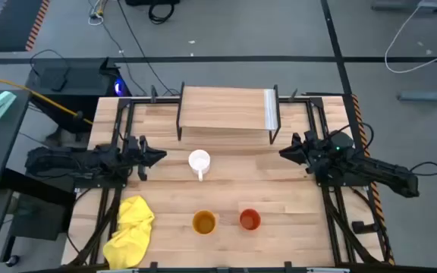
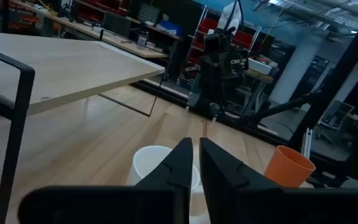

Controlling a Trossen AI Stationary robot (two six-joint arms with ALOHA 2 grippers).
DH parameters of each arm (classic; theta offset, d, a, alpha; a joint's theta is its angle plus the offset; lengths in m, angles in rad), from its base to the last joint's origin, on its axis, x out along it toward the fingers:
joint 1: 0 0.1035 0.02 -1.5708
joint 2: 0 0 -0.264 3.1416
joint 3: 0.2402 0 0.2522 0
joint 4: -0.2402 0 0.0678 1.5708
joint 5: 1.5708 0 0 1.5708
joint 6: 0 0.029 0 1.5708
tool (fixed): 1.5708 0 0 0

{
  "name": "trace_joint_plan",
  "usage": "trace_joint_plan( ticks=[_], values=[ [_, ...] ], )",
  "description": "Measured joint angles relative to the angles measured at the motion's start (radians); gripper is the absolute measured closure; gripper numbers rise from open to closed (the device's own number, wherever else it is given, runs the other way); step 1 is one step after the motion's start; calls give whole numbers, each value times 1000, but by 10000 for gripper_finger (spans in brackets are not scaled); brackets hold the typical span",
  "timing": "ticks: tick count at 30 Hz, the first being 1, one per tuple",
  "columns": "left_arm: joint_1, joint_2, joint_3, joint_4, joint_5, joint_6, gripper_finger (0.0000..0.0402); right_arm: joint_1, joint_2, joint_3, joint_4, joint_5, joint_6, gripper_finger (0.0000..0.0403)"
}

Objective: Stack small to large cups/mugs on shelf

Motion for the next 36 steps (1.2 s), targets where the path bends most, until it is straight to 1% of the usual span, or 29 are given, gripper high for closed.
trace_joint_plan(
  ticks=[11, 22, 31, 36],
  values=[
    [0, 0, 0, 0, 0, 0, 361, 0, 0, 0, 0, 0, 0, 331],
    [0, 0, 0, 0, 0, 0, 372, 0, 0, 0, 0, 0, 0, 331],
    [0, 0, 0, 0, 0, 0, 362, 0, 0, 0, 0, 0, 0, 331],
    [0, 0, 0, 0, 0, 1, 363, 0, 0, 0, 0, 0, 0, 331]
  ],
)
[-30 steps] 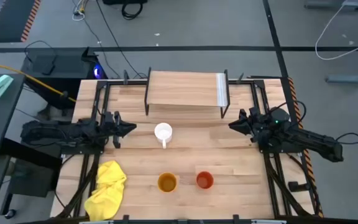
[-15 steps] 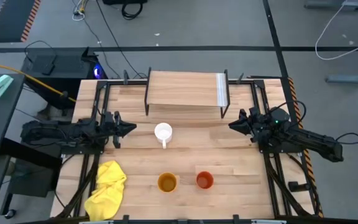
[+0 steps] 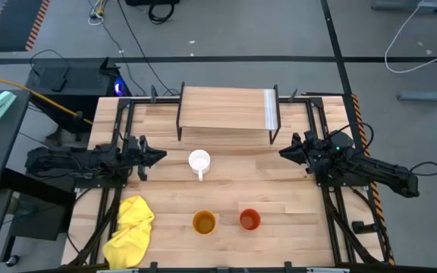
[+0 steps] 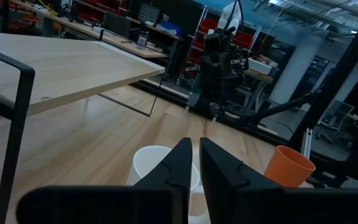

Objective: Stack small to large cups/mugs on shelf

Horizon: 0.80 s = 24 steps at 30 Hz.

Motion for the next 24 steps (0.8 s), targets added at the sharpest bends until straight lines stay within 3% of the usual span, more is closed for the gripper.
trace_joint_plan(
  ticks=[24],
  values=[
    [0, 0, 0, 0, 0, -1, 371, 0, 0, 0, 0, 0, 0, 331]
  ],
)
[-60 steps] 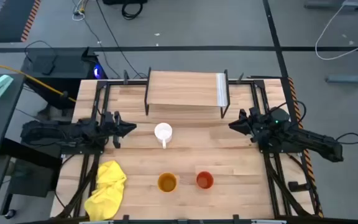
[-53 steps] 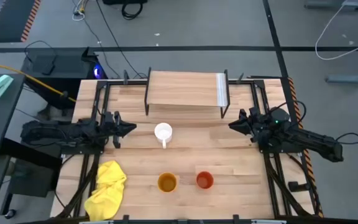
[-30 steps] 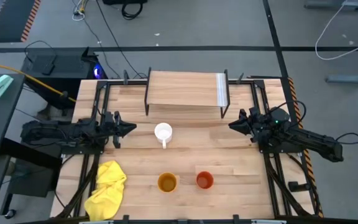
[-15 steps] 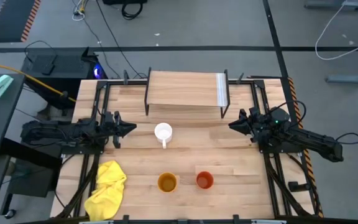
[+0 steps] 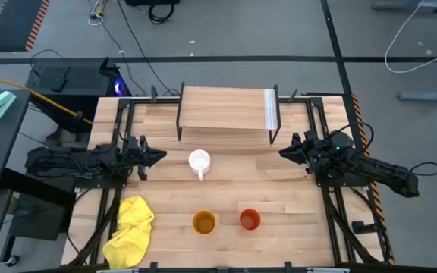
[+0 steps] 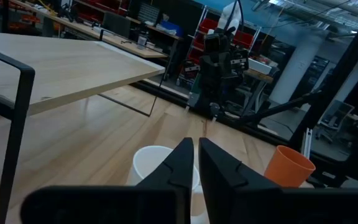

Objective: Stack small to large cups/mugs on shelf

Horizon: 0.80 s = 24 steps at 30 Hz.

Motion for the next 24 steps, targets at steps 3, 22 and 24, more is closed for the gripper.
trace_joint_plan(
  ticks=[3, 22, 24],
  values=[
    [0, 0, 0, 1, 0, 0, 371, 0, 0, 0, 0, 0, 0, 331],
    [0, 0, 0, 267, -52, -433, 371, 0, 0, 0, 42, 1, 185, 331],
    [0, 0, 0, 291, -57, -447, 371, 0, 0, 0, 75, 27, 291, 331]
  ],
)
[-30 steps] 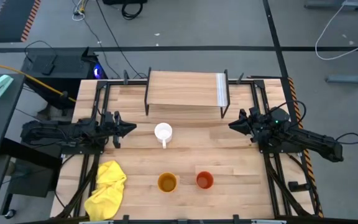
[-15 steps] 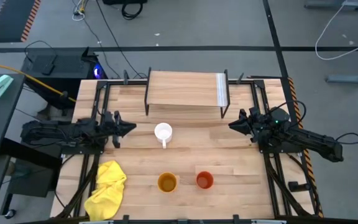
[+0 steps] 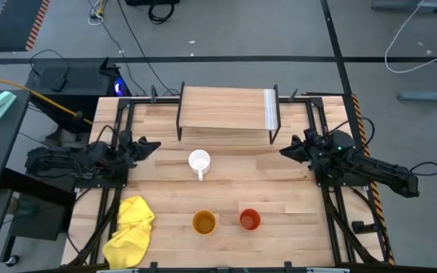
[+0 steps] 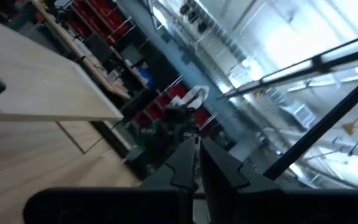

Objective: Stack small to large cups/mugs on shelf
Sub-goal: Put the orange cup on the shelf

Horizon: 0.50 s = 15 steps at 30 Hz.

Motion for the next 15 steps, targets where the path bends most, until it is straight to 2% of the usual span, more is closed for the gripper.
trace_joint_plan(
  ticks=[6, 15],
  values=[
    [0, 0, 0, 10, -26, -3, 365, 0, 0, 0, 87, 163, 325, 331],
    [0, 0, 0, -22, -26, 6, 378, 0, 0, 28, 87, 172, 408, 331]
  ],
)
